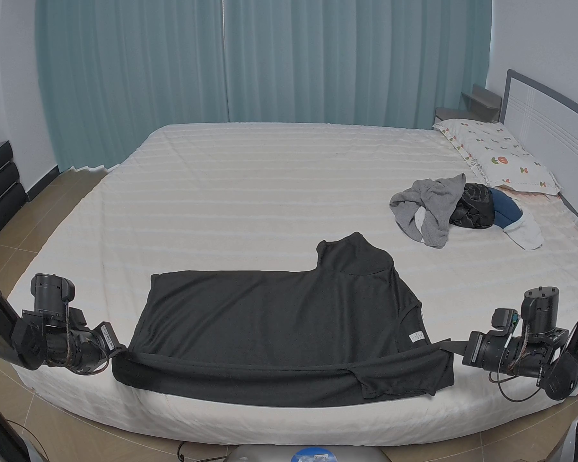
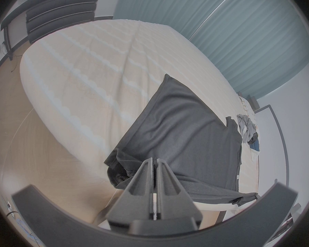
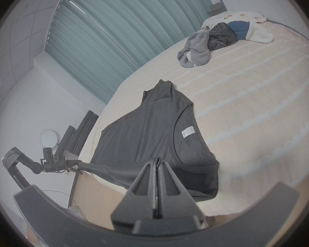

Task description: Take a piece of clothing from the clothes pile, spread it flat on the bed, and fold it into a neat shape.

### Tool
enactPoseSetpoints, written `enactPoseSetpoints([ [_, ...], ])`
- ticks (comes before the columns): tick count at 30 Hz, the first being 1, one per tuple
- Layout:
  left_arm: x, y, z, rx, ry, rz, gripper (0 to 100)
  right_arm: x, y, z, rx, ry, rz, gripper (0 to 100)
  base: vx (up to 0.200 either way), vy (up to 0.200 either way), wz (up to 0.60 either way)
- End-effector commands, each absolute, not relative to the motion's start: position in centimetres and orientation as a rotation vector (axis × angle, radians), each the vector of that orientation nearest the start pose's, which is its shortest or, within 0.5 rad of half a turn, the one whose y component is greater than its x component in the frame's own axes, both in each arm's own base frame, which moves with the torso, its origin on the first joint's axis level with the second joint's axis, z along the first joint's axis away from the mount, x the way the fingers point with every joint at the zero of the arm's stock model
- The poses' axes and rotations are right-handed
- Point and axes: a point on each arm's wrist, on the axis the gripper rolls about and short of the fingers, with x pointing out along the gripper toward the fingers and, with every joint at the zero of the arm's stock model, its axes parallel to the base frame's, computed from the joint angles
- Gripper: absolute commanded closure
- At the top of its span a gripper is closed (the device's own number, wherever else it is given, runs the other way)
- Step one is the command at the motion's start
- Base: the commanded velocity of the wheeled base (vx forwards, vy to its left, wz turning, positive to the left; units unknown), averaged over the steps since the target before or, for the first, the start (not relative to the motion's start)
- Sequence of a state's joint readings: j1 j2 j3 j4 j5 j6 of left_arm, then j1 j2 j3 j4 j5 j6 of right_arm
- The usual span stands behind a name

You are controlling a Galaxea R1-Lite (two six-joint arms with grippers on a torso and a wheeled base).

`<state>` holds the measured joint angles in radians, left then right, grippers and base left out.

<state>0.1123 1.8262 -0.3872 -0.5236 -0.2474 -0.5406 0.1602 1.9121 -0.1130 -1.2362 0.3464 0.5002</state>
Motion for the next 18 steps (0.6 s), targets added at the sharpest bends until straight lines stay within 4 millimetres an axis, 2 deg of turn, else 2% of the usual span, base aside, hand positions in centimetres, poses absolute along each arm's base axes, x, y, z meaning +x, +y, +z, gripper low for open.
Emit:
enactPoseSetpoints([
  [1, 22.2, 2.1, 6.0, -0.668, 0.898, 0.117, 100, 20.1, 4.1, 5.1, 0.525, 0.656, 0.358, 100, 0.000, 0.000, 0.00],
  [5, 21.2, 1.9, 6.5, -0.647, 0.925, 0.112, 100, 19.5, 4.1, 5.0, 0.518, 0.667, 0.360, 100, 0.000, 0.000, 0.00],
  [9, 20.5, 1.9, 6.6, -0.623, 0.970, 0.116, 100, 18.6, 4.0, 5.9, 0.517, 0.634, 0.375, 100, 0.000, 0.000, 0.00],
  [18, 19.9, 2.0, 6.3, -0.631, 1.023, 0.137, 100, 17.7, 4.1, 6.0, 0.511, 0.660, 0.384, 100, 0.000, 0.000, 0.00],
])
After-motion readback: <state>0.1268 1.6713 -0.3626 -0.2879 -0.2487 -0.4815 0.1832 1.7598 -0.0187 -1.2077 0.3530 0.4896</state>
